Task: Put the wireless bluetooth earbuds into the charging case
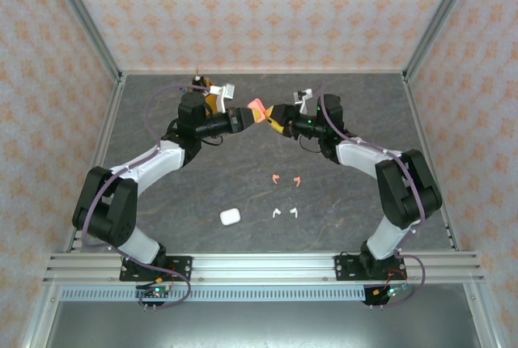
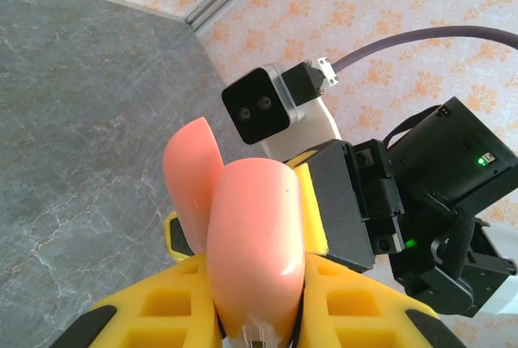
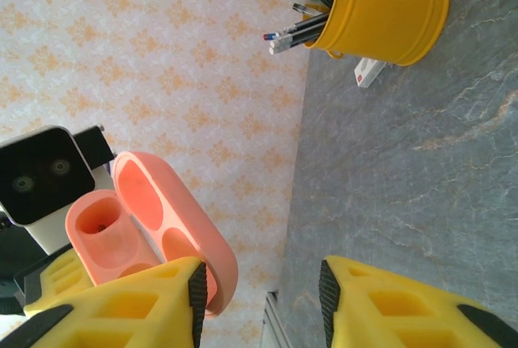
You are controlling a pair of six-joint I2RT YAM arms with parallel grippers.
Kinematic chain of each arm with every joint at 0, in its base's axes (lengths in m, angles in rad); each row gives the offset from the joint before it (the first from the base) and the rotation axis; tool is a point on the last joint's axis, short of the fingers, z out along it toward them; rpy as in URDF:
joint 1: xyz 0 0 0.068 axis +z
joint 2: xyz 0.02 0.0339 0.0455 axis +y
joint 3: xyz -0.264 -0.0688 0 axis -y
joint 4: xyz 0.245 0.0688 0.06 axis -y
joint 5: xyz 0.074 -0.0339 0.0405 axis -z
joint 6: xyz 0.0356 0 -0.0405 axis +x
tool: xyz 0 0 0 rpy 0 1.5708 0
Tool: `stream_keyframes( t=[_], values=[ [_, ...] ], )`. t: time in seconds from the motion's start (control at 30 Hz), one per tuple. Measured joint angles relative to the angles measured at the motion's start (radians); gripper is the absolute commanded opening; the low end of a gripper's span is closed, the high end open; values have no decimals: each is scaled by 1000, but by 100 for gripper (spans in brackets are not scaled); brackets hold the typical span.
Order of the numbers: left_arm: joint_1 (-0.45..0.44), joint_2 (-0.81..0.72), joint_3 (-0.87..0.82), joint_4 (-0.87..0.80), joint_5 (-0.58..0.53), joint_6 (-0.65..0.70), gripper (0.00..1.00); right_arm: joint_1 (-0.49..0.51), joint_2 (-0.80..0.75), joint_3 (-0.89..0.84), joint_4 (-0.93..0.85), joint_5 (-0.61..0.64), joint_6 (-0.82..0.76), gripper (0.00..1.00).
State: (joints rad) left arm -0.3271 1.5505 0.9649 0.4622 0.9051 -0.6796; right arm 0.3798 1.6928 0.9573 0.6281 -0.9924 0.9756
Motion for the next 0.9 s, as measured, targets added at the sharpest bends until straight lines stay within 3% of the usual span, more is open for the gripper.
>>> stream_keyframes(
  t=[0.43,0.9],
  values=[
    [0,0,-20,55,-34,-31,7,6,72,-6,230,1,193,37],
    [0,0,-26,89,-34,-53,7,8,85,-5,283,9,253,29]
  ],
)
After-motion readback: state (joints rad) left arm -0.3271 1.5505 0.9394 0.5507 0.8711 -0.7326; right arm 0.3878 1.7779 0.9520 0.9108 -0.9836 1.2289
